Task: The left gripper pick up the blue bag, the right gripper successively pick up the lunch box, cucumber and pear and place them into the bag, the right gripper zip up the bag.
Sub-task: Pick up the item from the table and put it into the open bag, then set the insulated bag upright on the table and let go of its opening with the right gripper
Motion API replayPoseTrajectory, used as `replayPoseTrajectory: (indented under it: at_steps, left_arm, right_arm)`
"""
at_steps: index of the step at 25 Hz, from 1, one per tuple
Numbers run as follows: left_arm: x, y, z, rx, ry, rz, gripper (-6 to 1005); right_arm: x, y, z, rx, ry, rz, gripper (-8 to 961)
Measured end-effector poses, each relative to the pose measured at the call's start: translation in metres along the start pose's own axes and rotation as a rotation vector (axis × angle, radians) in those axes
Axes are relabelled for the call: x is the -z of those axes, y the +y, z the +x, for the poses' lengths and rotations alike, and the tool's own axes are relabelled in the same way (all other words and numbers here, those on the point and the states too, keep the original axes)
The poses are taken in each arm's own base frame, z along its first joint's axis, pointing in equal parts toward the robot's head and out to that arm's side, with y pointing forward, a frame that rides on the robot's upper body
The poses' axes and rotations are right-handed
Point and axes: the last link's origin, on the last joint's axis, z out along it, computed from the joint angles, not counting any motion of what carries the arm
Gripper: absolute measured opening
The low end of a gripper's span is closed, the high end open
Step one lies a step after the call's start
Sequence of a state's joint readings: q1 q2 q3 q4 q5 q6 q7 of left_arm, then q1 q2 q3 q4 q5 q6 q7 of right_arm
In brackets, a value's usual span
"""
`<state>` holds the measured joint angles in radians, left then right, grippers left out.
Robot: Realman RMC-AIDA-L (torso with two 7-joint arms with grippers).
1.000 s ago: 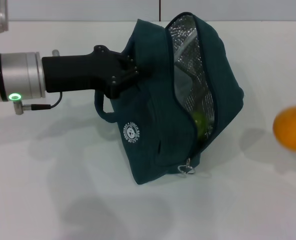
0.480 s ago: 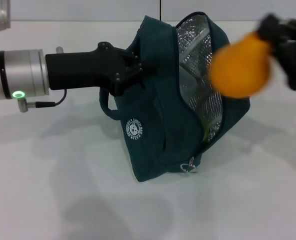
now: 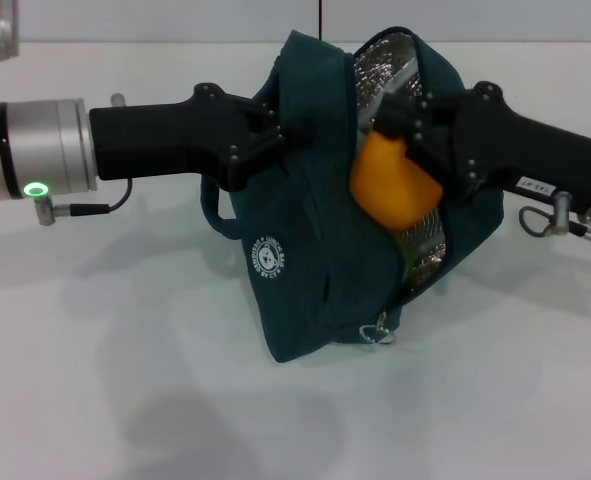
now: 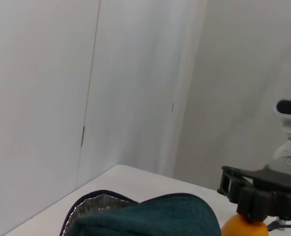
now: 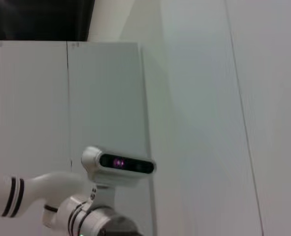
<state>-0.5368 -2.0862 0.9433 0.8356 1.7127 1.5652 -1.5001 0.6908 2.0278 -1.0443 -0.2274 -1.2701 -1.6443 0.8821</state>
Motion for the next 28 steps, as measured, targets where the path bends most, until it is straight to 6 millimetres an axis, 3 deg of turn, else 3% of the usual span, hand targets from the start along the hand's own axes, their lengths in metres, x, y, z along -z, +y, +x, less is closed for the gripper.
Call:
replayPoseTrajectory:
  at_steps: [14,17,22,25,26,28]
  left_arm:
    - [0.0,0.0,-0.001,0.004,-0.001,0.001,135]
    - [-0.002,0.0,-0.002,0.012,-0.003,-0.004,136]
    - [0.0,0.0,-0.004,0.016,-0.003,0.001,136]
    - [0.001,0.0,-0.006,0.019,-0.002,0.005,137]
    - [0.003,0.0,-0.007,0.022,-0.003,0.008,137]
    - [0.003,0.0,-0.007,0.022,-0.003,0.009,137]
  right_arm:
    - [0.005,-0.001,0.005,-0.051,0.025,0.018,68]
    - [0.011,-0.001,0.001,-0.05,-0.011,0.045,179]
    - [0.052,0.007,-0.008,-0.013,-0.103,0.133,319]
    - [0.082,0.015,-0.004,0.003,-0.089,0.204,363]
    - [0.103,0.022,0.001,0.004,-0.059,0.247,378]
    - [0.119,0.028,0.005,-0.004,-0.031,0.275,407]
